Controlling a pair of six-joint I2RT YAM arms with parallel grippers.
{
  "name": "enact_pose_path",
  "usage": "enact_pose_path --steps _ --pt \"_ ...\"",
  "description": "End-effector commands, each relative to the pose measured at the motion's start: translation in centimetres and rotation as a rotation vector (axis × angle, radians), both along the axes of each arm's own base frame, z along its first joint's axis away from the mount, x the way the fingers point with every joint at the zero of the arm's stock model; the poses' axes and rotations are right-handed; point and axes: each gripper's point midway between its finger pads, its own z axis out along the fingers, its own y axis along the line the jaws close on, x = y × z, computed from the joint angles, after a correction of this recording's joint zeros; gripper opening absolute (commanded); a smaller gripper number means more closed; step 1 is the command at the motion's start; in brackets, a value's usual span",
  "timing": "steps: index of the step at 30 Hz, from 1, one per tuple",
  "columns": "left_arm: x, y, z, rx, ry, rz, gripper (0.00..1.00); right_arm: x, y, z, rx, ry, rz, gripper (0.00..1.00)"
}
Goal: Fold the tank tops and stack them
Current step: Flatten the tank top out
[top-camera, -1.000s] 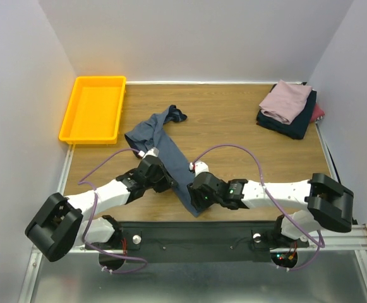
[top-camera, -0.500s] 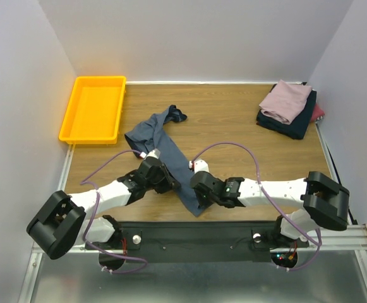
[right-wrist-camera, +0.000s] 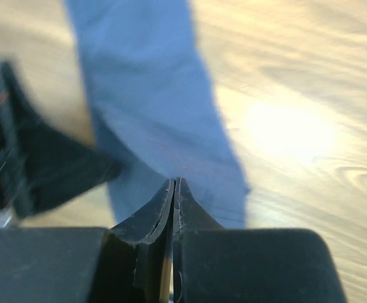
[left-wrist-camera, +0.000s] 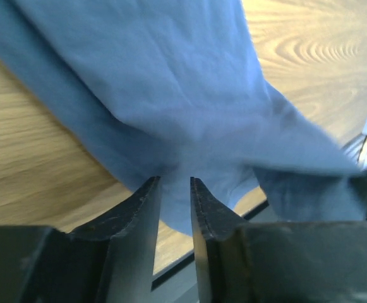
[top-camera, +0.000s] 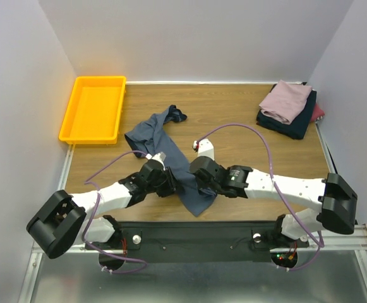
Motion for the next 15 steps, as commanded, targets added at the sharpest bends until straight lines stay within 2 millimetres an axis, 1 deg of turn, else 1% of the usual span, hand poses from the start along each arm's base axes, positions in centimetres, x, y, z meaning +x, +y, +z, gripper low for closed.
enact_pose_path --steps 1,3,6,7,9,10,11,13,15 --pt "-0.3 -1.1 0.7 -0.034 -0.053 -0.070 0.39 2.9 -2.8 1.4 -0.071 -0.081 -0.136 0.05" --pt "-0.4 -1.3 0.7 -0.037 -0.057 -0.081 0.40 4.1 -4.4 1.4 -0.100 -0.093 -0.193 0.04" --pt "-0.4 -1.6 0.3 -0.030 -0.054 -0.096 0.40 5.0 -5.9 0.9 -0.122 -0.090 -0.244 0.04" --pt "-0.5 -1.7 -0.2 -0.022 -0.038 -0.101 0.40 5.2 -6.8 0.4 -0.133 -0.082 -0.266 0.04" --pt "-0.7 -2.0 -0.3 -0.022 -0.028 -0.114 0.40 5.6 -8.0 0.1 -0.143 -0.077 -0.302 0.04" --pt "-0.9 -2.1 -0.4 -0.018 -0.022 -0.118 0.40 5.7 -8.4 -0.2 -0.146 -0.072 -0.315 0.04" --pt "-0.9 -2.2 -0.4 -0.020 -0.019 -0.116 0.39 5.6 -9.1 -0.9 -0.163 -0.061 -0.326 0.04" --pt "-1.4 -2.1 -0.6 -0.010 0.003 -0.110 0.38 5.8 -10.1 -1.5 -0.168 -0.049 -0.355 0.04" --pt "-1.6 -2.1 -0.5 0.003 0.016 -0.089 0.37 5.7 -10.9 -2.7 -0.191 -0.028 -0.374 0.04"
